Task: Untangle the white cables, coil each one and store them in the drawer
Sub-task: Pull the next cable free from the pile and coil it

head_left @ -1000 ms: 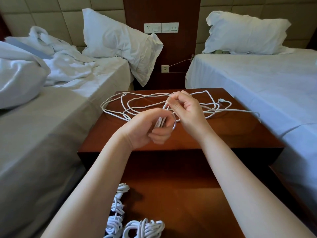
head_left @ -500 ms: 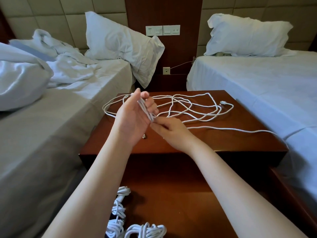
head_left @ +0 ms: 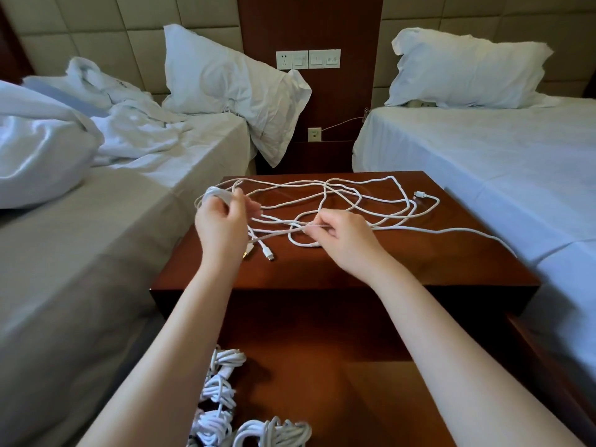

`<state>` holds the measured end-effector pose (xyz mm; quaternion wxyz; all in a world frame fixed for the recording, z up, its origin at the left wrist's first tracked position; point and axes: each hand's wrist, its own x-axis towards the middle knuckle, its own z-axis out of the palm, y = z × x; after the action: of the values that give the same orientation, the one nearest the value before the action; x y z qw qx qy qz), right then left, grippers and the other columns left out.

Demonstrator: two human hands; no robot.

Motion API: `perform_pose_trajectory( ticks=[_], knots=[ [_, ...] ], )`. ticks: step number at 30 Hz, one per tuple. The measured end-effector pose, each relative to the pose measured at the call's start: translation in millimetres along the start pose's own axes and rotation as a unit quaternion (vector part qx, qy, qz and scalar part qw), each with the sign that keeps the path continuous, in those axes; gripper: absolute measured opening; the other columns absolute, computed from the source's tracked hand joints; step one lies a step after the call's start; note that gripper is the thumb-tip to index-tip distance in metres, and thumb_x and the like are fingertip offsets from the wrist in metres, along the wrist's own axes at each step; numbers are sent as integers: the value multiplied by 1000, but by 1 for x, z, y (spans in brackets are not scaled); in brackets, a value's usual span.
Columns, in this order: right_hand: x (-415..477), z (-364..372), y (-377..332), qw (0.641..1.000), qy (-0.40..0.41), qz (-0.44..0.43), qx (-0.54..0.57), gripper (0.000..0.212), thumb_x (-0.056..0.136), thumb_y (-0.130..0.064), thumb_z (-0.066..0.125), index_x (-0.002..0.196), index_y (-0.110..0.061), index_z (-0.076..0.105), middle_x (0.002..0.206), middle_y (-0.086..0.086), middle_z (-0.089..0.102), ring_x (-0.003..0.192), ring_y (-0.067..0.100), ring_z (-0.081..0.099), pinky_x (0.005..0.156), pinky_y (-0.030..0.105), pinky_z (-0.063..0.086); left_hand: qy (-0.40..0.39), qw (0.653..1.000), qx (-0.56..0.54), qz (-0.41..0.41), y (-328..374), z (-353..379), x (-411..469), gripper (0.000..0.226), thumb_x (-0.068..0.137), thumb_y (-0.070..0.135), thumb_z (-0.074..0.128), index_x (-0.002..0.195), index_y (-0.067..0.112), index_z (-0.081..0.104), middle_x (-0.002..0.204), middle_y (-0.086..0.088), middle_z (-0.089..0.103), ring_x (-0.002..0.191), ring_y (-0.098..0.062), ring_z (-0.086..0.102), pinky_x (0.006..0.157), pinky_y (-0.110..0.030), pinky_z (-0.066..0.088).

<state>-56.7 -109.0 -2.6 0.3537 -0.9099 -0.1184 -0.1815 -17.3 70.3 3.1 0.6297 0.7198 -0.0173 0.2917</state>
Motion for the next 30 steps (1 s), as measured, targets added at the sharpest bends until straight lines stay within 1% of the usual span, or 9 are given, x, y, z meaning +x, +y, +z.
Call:
perform_pose_trajectory(
  ticks=[3, 6, 11, 14, 17, 21, 26, 28, 30],
  knots=[
    [2, 10, -4, 994, 70, -77, -22, 18, 93, -22, 62, 78, -13, 61, 67, -17, 46, 73, 6, 42, 65, 14, 32, -90, 978, 183, 52, -6, 4, -8, 41, 97, 20, 48, 64, 6, 68, 60, 5, 65, 61, -3, 61, 72, -22, 48],
    [7, 7, 0, 975, 161, -143, -51, 15, 89, -23, 64, 80, -12, 67, 73, -14, 51, 78, 10, 41, 65, 21, 32, -188, 960, 204, 25, -1, 9, -12, 48, 98, 20, 45, 56, 4, 59, 46, 2, 58, 43, -3, 54, 56, -10, 40],
    [12, -2, 8, 957, 234, -165, -52, 30, 90, -39, 55, 86, -15, 71, 81, -3, 63, 81, 10, 44, 67, 19, 32, -357, 928, 48, -90, 15, 15, -18, 44, 102, 26, 40, 62, 9, 48, 41, 0, 45, 36, -12, 40, 42, -23, 34],
    [13, -9, 10, 955, 243, -165, -32, 32, 90, -41, 53, 88, -15, 72, 81, -5, 61, 80, 11, 45, 69, 14, 31, -457, 873, -58, -160, 25, 14, -22, 52, 100, 42, 32, 63, 10, 48, 45, -5, 42, 39, -16, 36, 45, -25, 30],
    [11, -11, 10, 958, 239, -158, -4, 33, 89, -43, 54, 88, -16, 72, 79, -11, 55, 80, 11, 42, 71, 14, 32, -536, 819, -99, -182, 32, 13, -25, 47, 90, 51, 42, 63, 13, 49, 49, -1, 38, 43, -13, 33, 47, -24, 34],
    [9, -11, 7, 972, 182, -135, 62, 25, 92, -40, 55, 90, -22, 72, 81, -12, 60, 86, 15, 48, 76, 23, 37, -575, 787, -163, -153, 39, 7, -25, 28, 88, 21, 47, 62, 11, 51, 47, 1, 36, 41, -11, 30, 46, -24, 32],
    [5, -3, 3, 979, 90, -137, 121, 27, 100, -28, 46, 106, -24, 71, 89, -4, 67, 90, 11, 58, 81, 29, 45, -585, 721, -334, -162, 44, 5, -19, 23, 86, 23, 50, 68, 11, 57, 48, 5, 40, 40, -6, 36, 47, -22, 36],
    [0, 1, -1, 982, 48, -136, 121, 29, 96, -22, 45, 93, -37, 70, 75, -22, 62, 76, -1, 57, 67, 17, 41, -557, 699, -416, -167, 48, 4, -17, 22, 88, 25, 50, 72, 11, 57, 50, 7, 42, 42, -4, 39, 49, -21, 36],
    [-4, 9, -6, 987, 25, -128, 90, 38, 95, -20, 46, 69, -47, 53, 59, -22, 52, 61, -2, 50, 61, 15, 33, -508, 723, -436, -169, 50, 4, -15, 20, 88, 23, 45, 74, 10, 54, 53, 6, 42, 45, -5, 40, 51, -21, 39]
  ],
)
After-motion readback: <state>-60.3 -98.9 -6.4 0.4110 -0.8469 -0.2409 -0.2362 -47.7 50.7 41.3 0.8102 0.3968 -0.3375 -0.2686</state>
